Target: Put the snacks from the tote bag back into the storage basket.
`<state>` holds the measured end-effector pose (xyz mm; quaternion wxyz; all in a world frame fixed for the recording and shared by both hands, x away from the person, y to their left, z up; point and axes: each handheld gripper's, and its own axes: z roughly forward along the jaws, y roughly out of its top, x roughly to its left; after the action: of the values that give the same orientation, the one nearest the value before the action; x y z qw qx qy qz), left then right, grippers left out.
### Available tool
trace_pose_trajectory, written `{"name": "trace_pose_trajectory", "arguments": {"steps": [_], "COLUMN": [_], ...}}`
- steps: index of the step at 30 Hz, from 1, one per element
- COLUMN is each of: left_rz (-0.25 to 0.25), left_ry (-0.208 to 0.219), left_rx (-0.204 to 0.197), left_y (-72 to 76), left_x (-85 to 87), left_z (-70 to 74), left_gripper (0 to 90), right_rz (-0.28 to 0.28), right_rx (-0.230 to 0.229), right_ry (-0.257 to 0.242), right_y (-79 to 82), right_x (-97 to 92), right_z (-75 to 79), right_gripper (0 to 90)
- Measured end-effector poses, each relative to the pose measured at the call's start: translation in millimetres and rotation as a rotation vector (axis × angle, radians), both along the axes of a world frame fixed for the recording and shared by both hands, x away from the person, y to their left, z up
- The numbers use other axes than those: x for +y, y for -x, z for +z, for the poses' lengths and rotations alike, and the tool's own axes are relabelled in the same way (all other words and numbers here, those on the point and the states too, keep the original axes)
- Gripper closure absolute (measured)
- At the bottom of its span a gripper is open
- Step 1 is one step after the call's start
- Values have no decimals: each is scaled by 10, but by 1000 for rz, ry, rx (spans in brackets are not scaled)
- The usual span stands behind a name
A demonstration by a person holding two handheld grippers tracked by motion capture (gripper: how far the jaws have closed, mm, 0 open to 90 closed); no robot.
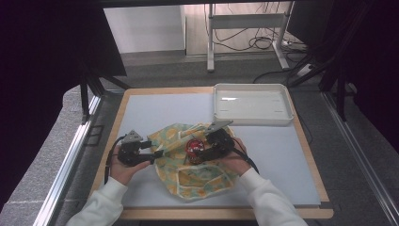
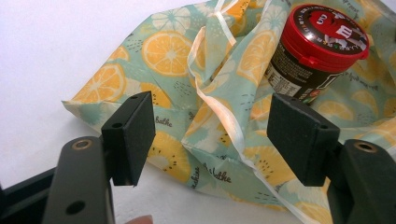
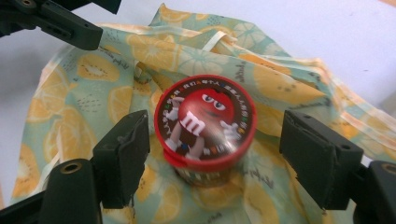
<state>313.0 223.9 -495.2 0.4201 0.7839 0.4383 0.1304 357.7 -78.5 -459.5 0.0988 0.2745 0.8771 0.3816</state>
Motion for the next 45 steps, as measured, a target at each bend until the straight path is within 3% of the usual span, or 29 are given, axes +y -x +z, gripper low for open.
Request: {"name": "trace_pose_trajectory", "arguments": {"steps": [14, 21, 32, 45], "left_rz": [-10, -12, -14, -15], "left_ry": [-4, -4, -4, -4], "left_rx": [4, 7, 4, 8], "left_y": [-5, -6, -5, -12], "left_x": [-19, -20, -22, -20], "left_z": [-9, -14, -14, -24], "left_gripper": [326, 326, 327, 328], "right_rz": [-9, -19, -20, 3], "right_rx": [52, 74, 53, 41], "right_ry": [62, 136, 153, 103], "right_y": [-113, -131, -113, -73], "right_x": [249, 335, 320, 251], "right_z": [-172, -316, -310, -191], "right_gripper": [185, 202, 250, 252]}}
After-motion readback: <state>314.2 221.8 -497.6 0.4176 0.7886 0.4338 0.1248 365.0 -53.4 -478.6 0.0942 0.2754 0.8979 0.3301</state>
